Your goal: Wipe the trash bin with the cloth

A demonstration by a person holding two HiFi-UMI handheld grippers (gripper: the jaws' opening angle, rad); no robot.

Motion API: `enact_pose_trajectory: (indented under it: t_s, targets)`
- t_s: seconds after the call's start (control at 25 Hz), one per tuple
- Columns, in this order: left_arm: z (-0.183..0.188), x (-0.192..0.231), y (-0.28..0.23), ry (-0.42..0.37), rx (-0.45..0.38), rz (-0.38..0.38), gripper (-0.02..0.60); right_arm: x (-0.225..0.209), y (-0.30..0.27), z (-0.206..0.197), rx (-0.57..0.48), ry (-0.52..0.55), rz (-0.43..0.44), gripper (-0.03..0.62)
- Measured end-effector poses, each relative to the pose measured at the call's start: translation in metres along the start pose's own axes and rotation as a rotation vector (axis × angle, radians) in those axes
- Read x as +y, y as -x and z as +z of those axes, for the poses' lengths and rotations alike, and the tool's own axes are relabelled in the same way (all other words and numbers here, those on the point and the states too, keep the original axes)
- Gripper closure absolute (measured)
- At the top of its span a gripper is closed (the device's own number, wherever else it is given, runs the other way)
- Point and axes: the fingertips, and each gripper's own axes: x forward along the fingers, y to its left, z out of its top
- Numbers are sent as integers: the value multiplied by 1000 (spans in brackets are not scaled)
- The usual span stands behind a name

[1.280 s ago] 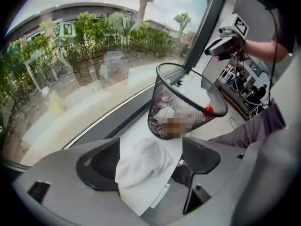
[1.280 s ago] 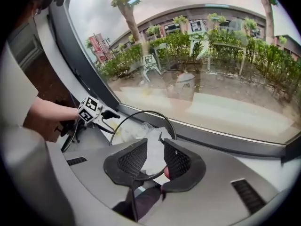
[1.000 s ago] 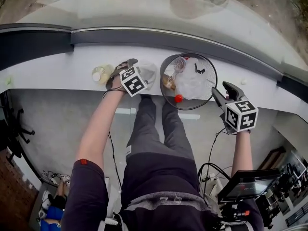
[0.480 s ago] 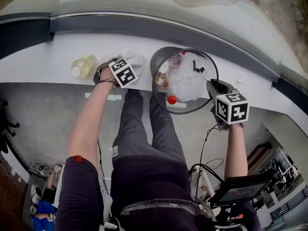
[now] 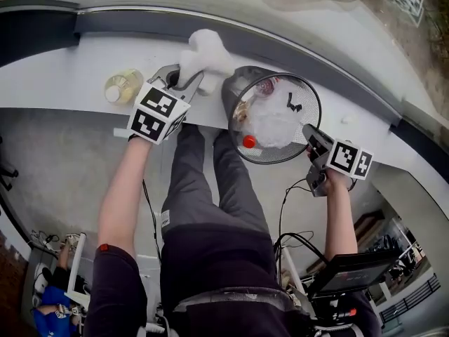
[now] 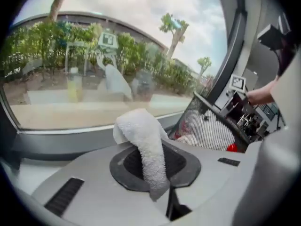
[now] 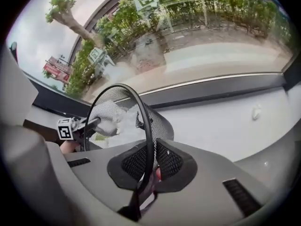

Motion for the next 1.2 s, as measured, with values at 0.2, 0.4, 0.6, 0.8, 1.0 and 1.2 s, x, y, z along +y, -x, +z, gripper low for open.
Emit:
enact_pose_trajectory:
  t_s: [0.2,0.4,0.6,0.8,1.0,1.2]
  targets:
    - [76,-11,15,-64,-233,-53,549,-8,2,0,-7,-73,5,572]
    - [65,-41,-21,-94,-180,-126,549,-16,3,-3,-4,-81,1,572]
    - [19,-83,-41,-102,-91,-198,549,-15,3,-26,27,-236,16,571]
    - [-9,-101,-28,-32,-72,-250,551,-16,7,-39,0,-425,37,564]
    - [-33,-112,-7,-75,-31,-251,551,-7,6,-49,8,-515,25,559]
    - [-49,-132,14,-168,8,-252,551,8,0,-62,25,-589,62,560]
